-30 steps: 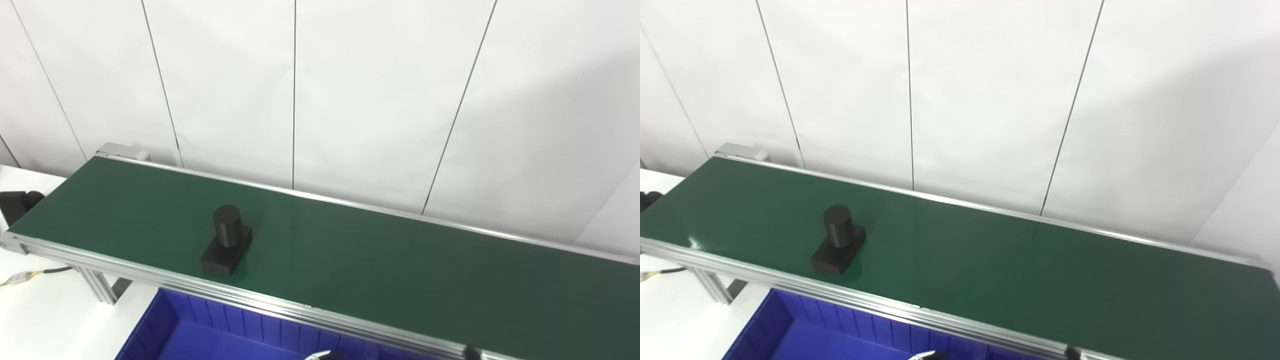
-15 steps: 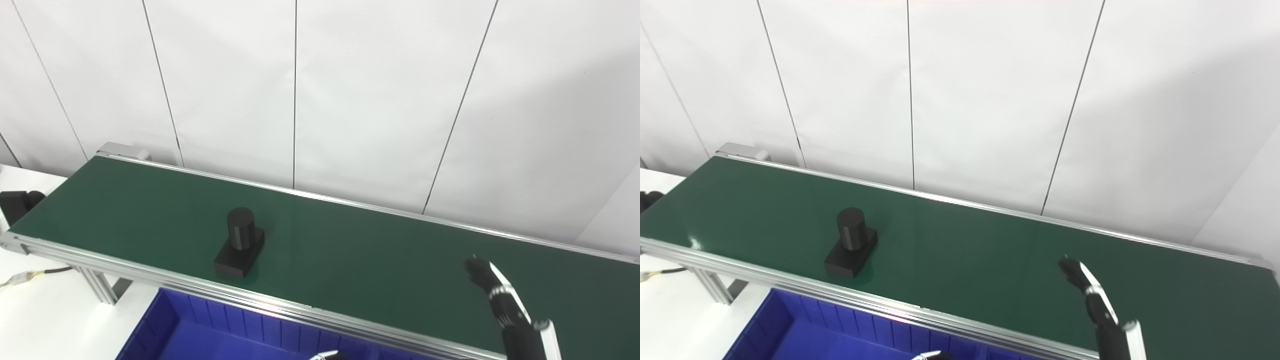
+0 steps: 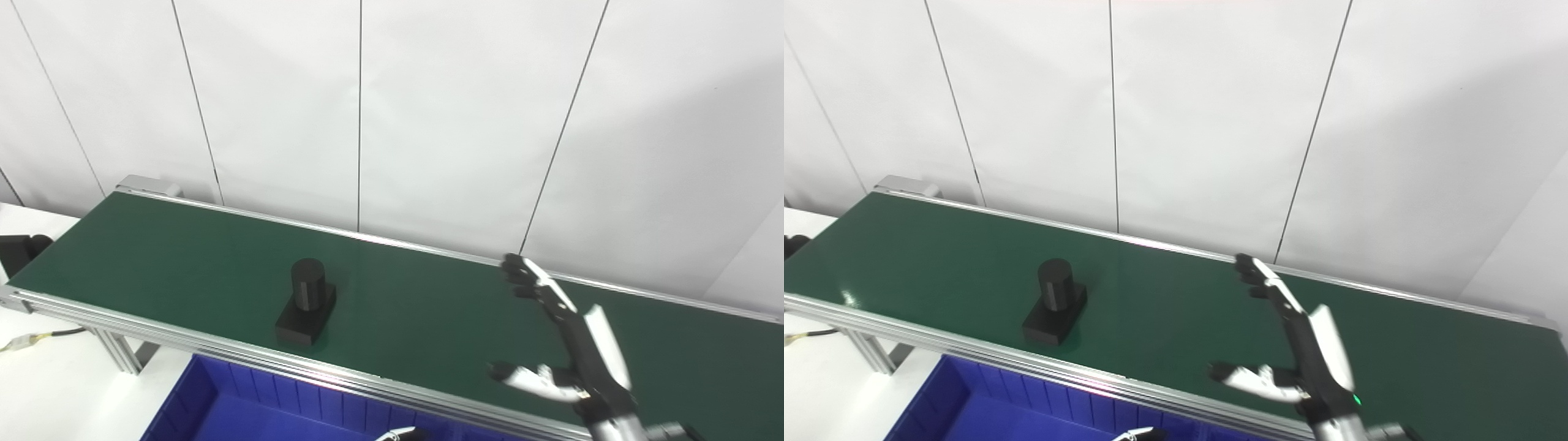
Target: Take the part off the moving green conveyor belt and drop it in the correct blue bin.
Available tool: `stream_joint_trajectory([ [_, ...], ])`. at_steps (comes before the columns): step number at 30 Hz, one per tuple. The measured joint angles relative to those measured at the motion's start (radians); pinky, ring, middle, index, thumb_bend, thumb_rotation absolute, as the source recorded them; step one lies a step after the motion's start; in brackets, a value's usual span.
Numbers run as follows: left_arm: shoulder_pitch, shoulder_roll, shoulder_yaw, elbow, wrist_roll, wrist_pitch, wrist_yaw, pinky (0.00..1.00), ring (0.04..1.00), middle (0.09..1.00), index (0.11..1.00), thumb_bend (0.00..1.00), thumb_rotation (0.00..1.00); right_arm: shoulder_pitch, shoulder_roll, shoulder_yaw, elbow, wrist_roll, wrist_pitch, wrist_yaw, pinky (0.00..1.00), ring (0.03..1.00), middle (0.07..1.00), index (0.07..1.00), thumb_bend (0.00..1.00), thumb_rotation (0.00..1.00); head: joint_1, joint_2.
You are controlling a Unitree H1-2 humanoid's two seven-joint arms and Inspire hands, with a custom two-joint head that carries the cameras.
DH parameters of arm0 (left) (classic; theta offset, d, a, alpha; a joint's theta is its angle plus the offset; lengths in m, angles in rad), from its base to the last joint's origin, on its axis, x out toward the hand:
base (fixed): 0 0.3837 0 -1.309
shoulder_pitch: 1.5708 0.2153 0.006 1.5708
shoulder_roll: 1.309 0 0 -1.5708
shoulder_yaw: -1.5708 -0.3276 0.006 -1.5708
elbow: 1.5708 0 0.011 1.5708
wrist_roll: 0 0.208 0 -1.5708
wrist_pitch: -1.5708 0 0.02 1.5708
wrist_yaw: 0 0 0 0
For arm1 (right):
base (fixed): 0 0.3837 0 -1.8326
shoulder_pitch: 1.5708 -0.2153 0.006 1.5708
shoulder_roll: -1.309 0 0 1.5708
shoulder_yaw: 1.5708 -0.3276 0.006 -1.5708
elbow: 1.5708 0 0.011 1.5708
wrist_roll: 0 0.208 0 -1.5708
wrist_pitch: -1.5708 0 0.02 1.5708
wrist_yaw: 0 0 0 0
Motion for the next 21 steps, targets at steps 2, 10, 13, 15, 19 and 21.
stream_joint_trajectory([
  [2,0.001,0.0,0.004,0.0,-0.01,0.0,-0.008,0.73,0.803,0.82,0.78,0.89,0.7,-0.034,0.022,0.007,0.042,-0.019,0.039,0.014,0.77,0.843,0.877,0.898,0.82,0.55,-0.014,-0.002],
  [10,0.0,0.027,-0.006,0.0,-0.003,0.0,0.0,0.73,0.8,0.82,0.786,0.88,0.74,-0.142,0.09,0.031,0.222,-0.117,0.06,0.003,0.77,0.847,0.896,0.916,0.85,0.54,-0.072,-0.003],
  [13,-0.001,0.042,-0.021,0.0,0.017,0.0,0.017,0.74,0.803,0.822,0.79,0.88,0.75,-0.18,0.111,0.034,0.298,-0.13,0.064,-0.002,0.77,0.849,0.897,0.921,0.86,0.56,-0.095,-0.002],
  [15,-0.001,0.047,-0.026,0.0,0.017,0.0,0.018,0.74,0.803,0.822,0.789,0.88,0.74,-0.21,0.121,0.041,0.348,-0.15,0.07,-0.005,0.77,0.849,0.894,0.922,0.87,0.59,-0.1,-0.002],
  [19,0.0,0.048,-0.026,-0.004,0.014,0.0,0.016,0.74,0.806,0.826,0.792,0.87,0.73,-0.266,0.147,0.057,0.431,-0.183,0.073,-0.022,0.78,0.859,0.89,0.916,0.87,0.58,-0.127,0.005],
  [21,-0.001,0.048,-0.03,-0.004,0.014,0.0,0.016,0.74,0.805,0.826,0.792,0.87,0.73,-0.296,0.164,0.061,0.479,-0.193,0.073,-0.036,0.79,0.862,0.89,0.915,0.87,0.58,-0.134,0.006],
])
